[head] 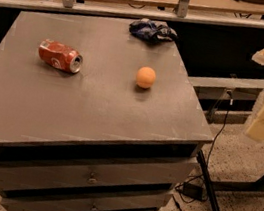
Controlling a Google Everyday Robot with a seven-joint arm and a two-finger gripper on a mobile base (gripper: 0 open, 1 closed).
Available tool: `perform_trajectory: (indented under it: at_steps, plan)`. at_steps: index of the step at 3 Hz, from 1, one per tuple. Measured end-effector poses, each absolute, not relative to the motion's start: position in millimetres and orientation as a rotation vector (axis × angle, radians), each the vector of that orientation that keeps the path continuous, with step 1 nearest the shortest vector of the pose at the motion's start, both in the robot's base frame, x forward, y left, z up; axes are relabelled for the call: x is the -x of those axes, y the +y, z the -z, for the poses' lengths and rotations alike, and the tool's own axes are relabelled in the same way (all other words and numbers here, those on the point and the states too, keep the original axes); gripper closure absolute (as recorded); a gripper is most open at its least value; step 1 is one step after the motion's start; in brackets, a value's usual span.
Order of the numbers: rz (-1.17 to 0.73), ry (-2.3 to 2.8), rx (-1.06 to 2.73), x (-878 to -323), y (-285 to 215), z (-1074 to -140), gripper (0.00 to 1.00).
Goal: Move coke can near blue chip bag
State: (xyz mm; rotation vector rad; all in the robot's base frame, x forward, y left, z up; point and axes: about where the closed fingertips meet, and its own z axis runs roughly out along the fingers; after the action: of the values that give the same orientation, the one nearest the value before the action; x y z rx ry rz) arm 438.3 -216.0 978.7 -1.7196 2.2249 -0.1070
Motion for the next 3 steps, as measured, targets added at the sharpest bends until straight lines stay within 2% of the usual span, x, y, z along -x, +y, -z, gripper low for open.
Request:
perform_trajectory:
  at_steps: [1,2,3]
  plan:
    - [0.107,2.225,1.719,-438.3,-216.0,-978.7,0.0]
    - [0.028,2.194,1.645,-441.6,-200.4,-980.4,0.0]
    - [-0.15,2.109,1.479,-442.3,-169.3,-968.5,0.0]
